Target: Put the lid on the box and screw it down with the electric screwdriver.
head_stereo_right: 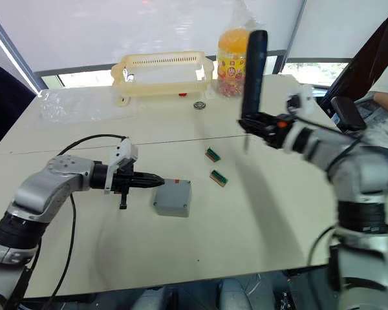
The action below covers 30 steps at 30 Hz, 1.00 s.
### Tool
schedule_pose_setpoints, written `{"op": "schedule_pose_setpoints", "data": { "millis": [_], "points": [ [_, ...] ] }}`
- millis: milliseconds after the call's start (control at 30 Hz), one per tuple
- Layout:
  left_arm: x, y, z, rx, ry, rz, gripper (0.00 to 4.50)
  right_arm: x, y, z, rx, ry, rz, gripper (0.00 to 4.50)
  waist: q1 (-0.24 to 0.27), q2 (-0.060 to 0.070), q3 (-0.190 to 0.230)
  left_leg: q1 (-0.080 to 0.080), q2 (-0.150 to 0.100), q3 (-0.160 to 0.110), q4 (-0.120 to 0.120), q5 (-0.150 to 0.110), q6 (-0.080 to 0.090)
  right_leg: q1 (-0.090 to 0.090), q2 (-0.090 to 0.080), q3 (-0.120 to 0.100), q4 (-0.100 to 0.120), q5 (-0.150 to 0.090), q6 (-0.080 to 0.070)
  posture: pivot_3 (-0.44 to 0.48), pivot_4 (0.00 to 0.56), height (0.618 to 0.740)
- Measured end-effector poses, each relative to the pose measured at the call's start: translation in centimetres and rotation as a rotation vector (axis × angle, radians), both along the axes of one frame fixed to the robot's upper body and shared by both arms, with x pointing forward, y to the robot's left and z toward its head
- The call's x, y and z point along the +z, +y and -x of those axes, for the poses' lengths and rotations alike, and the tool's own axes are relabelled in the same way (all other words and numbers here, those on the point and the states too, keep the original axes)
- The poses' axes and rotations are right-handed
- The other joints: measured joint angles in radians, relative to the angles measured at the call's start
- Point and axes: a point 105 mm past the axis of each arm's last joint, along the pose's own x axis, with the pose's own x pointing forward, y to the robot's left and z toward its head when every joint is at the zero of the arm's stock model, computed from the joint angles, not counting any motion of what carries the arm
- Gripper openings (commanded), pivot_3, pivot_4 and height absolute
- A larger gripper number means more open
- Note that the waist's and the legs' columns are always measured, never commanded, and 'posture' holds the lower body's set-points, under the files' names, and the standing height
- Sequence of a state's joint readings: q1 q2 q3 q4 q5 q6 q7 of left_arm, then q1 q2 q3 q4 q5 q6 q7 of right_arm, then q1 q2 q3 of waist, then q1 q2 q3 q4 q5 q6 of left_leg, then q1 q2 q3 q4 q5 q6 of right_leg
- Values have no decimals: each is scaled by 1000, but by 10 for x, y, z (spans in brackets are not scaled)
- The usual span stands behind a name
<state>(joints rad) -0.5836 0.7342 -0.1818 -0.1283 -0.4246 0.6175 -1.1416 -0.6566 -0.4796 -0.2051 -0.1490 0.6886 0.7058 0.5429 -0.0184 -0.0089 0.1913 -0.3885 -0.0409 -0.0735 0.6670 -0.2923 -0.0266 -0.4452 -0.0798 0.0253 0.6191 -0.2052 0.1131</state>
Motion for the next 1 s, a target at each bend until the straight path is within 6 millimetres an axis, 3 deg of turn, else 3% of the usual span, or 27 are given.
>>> {"op": "schedule_pose_setpoints", "data": {
  "millis": [100,200,300,533,800,1000],
  "points": [
    [-1,0,0,-4,-11,-10,0,-3,26,11,19,-100,-34,1700,12,0,0,-1,0,-4,0,1,-1,1,0,-2,-1,0,0,0,150,740],
    [-4,0,3,-5,-10,-15,0,-24,42,18,8,-89,-46,1700,7,0,0,-1,-1,-4,0,1,-1,2,-1,-1,-2,0,0,0,150,740],
    [-7,-1,6,-2,-19,-19,0,-39,45,19,-42,-48,-59,1700,3,0,0,-1,-1,-5,0,1,-1,1,-1,-1,-1,0,0,0,150,740],
    [-17,-11,9,5,-44,-17,0,-38,57,34,-52,-121,-39,1700,3,0,0,0,-1,-5,0,1,-1,1,1,-1,0,0,0,0,150,740],
    [-24,-13,9,-5,-99,-47,0,-71,77,51,-26,-45,-24,1700,2,0,-1,2,-2,-5,0,1,-1,2,1,-1,1,0,0,0,150,740],
    [-25,-14,8,-3,-98,-40,0,-71,79,53,-24,-81,-12,1700,3,0,-1,4,-2,-5,0,1,-1,4,1,-1,1,0,0,0,150,740]
  ]
}}
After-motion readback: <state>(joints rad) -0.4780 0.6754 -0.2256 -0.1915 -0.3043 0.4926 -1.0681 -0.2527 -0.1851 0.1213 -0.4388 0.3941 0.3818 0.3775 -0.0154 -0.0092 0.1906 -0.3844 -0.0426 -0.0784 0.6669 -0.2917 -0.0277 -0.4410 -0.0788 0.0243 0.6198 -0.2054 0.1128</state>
